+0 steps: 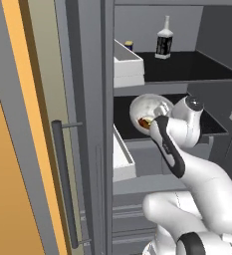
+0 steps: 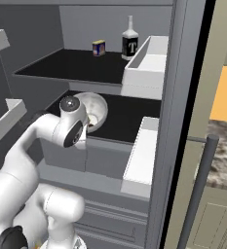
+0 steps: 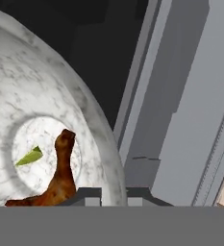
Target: Pick the chicken drumstick and lemon wedge from their plates and place them in the bowl. Then put the bowl in the fridge.
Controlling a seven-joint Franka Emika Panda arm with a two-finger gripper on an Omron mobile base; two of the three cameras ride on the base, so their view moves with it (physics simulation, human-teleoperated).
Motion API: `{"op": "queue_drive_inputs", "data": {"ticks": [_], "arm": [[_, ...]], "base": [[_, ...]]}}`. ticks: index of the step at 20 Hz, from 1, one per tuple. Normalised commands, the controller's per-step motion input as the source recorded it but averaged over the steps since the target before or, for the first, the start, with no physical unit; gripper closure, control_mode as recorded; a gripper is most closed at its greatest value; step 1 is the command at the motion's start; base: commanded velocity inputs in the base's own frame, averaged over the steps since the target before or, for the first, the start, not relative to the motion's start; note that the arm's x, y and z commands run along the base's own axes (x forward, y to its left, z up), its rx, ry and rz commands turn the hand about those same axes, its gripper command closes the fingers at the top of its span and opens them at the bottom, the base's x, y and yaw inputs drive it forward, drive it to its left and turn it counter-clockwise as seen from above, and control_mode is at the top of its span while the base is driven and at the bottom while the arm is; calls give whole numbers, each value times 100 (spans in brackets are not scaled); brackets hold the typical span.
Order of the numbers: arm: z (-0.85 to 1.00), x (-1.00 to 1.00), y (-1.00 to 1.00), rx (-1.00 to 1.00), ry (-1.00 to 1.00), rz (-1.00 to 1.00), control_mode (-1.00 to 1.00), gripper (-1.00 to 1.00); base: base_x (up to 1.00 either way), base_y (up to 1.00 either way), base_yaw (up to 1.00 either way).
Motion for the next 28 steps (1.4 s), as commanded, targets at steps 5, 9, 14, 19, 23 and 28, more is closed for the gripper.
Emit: {"op": "queue_drive_inputs", "data": {"ticks": [5,9,14,19,23,28], "arm": [[-13,43,3,-3,0,1,-100,100],[-5,54,2,-1,4,0,-100,100],[-7,51,5,-4,8,0,-100,100],[0,48,3,-2,8,0,-100,100],[-6,29,2,-4,8,2,-100,-100],[-4,3,0,-2,3,4,-100,-100]], "base": [[0,0,0],[0,0,0],[0,0,0],[0,0,0],[0,0,0],[0,0,0]]}}
